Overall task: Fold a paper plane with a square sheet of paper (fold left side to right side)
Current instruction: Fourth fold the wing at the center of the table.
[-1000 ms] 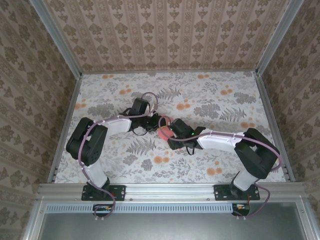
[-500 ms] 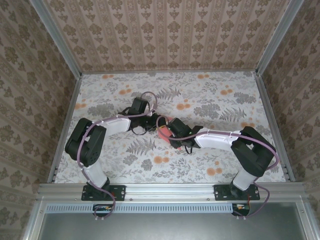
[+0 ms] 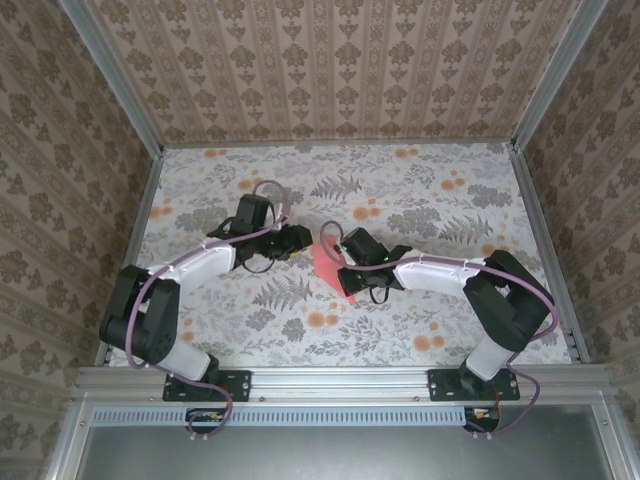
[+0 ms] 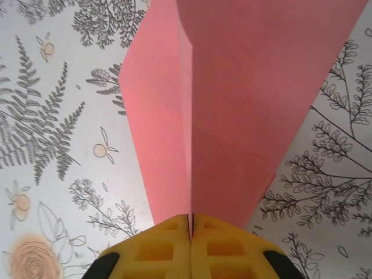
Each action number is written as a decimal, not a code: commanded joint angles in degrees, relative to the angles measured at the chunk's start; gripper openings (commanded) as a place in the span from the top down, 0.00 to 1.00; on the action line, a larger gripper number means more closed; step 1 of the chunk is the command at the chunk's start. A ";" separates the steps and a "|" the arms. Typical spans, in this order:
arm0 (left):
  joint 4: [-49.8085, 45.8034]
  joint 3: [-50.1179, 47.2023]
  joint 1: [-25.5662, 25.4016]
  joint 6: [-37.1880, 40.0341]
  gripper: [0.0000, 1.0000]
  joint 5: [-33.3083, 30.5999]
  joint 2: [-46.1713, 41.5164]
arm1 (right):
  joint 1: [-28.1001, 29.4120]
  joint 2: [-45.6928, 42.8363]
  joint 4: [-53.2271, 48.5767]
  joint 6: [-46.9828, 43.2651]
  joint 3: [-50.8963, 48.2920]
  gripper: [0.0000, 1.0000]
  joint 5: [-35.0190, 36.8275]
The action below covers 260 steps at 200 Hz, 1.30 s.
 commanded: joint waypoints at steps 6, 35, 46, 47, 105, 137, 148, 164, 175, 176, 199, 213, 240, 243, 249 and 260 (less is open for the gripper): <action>3.35 -2.00 -1.02 -1.27 0.66 1.68 2.67 | -1.36 1.97 2.51 2.80 -1.44 0.94 -7.12; 5.15 -0.20 -3.13 -1.90 0.66 1.73 6.79 | -1.91 3.04 3.02 3.40 -1.71 0.94 -8.45; 5.84 0.64 -3.84 -2.15 0.66 1.73 8.21 | -1.92 3.23 3.17 3.43 -1.80 0.94 -8.62; 5.89 0.74 -3.91 -2.16 0.66 1.69 8.34 | -1.92 3.24 3.13 3.43 -1.80 0.94 -8.62; 7.28 4.32 -5.71 -2.87 0.64 1.73 13.76 | -2.63 3.52 4.63 4.52 -2.99 0.94 -9.71; 7.16 6.60 -6.69 -2.96 0.64 3.40 16.86 | -3.20 3.59 5.38 5.16 -3.21 0.94 -11.12; 7.16 7.03 -6.92 -3.05 0.64 3.36 17.64 | -3.39 3.68 5.72 5.36 -3.25 0.94 -11.80; 7.12 7.42 -7.14 -3.05 0.64 3.30 18.56 | -3.84 3.90 6.15 5.76 -3.30 0.94 -12.65; 7.00 7.54 -7.21 -3.05 0.64 3.10 18.90 | -4.11 4.06 6.43 5.97 -3.39 0.94 -13.23; 7.03 7.53 -7.22 -3.05 0.64 3.07 18.96 | -4.16 4.09 6.48 6.02 -3.39 0.94 -13.30; 6.93 7.69 -7.23 -3.05 0.64 3.00 19.54 | -4.60 4.41 6.69 6.32 -3.39 0.93 -13.95; 6.59 7.77 -7.16 -3.06 0.64 2.75 19.89 | -4.86 4.64 6.67 6.52 -3.30 0.92 -14.24; 5.18 7.86 -7.23 -2.87 0.64 2.52 20.48 | -5.19 4.92 6.61 6.65 -3.30 0.90 -14.59; 5.02 7.78 -7.23 -2.79 0.64 2.49 20.51 | -5.30 4.95 6.61 6.63 -3.30 0.90 -14.67; 4.75 7.80 -7.23 -2.78 0.64 1.21 20.64 | -5.32 5.04 6.61 6.70 -3.31 0.90 -14.82; 4.32 7.78 -7.23 -2.74 0.63 0.53 20.85 | -5.35 5.21 6.61 6.75 -3.30 0.90 -14.95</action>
